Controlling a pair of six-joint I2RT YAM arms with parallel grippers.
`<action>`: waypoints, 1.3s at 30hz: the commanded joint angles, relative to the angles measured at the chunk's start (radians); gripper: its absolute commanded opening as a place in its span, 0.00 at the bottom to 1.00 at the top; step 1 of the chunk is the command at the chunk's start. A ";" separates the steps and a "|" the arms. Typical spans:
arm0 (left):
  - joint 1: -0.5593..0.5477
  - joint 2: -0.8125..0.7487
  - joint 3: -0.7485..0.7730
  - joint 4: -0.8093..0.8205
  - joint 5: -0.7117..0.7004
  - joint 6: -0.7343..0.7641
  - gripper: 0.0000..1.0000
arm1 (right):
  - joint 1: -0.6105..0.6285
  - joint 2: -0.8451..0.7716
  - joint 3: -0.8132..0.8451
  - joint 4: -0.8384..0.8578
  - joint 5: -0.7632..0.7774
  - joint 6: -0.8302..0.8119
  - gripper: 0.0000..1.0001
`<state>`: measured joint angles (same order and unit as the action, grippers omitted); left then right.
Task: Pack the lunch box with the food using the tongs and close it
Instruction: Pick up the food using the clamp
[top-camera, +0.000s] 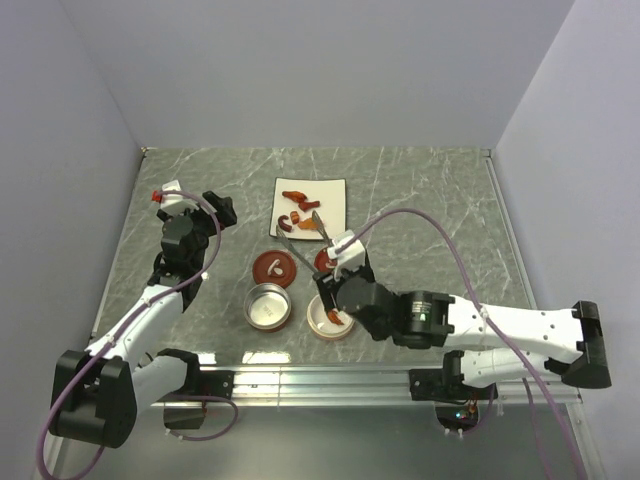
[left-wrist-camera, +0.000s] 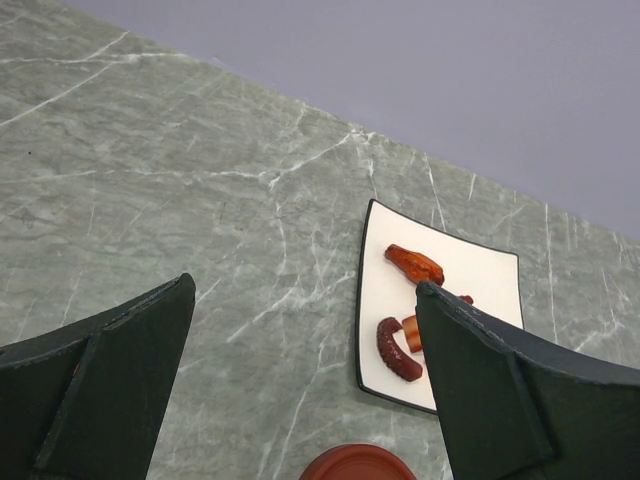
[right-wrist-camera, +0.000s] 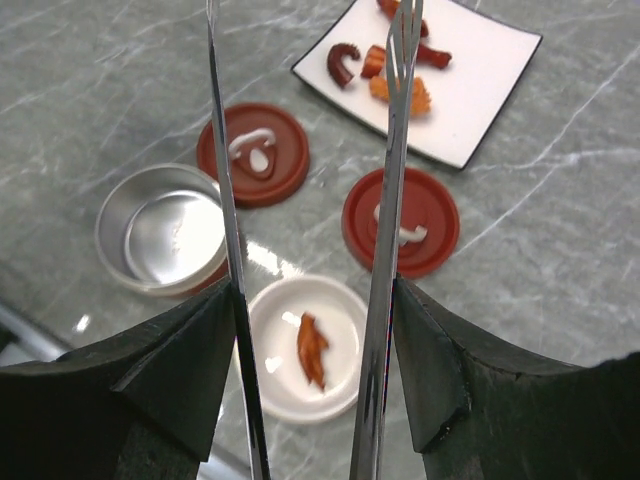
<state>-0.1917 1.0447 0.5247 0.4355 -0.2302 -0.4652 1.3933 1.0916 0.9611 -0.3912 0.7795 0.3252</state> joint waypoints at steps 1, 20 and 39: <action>-0.005 0.006 0.009 0.029 0.002 -0.003 0.99 | -0.091 0.022 0.018 0.158 -0.117 -0.149 0.68; -0.005 0.029 -0.003 0.031 0.031 -0.012 0.99 | -0.658 0.237 -0.038 0.451 -0.700 -0.316 0.69; -0.005 0.086 0.020 0.037 0.060 -0.004 0.99 | -0.792 0.465 -0.056 0.545 -0.884 -0.405 0.68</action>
<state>-0.1917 1.1233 0.5247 0.4404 -0.1959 -0.4660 0.6113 1.5234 0.8951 0.1040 -0.0921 -0.0605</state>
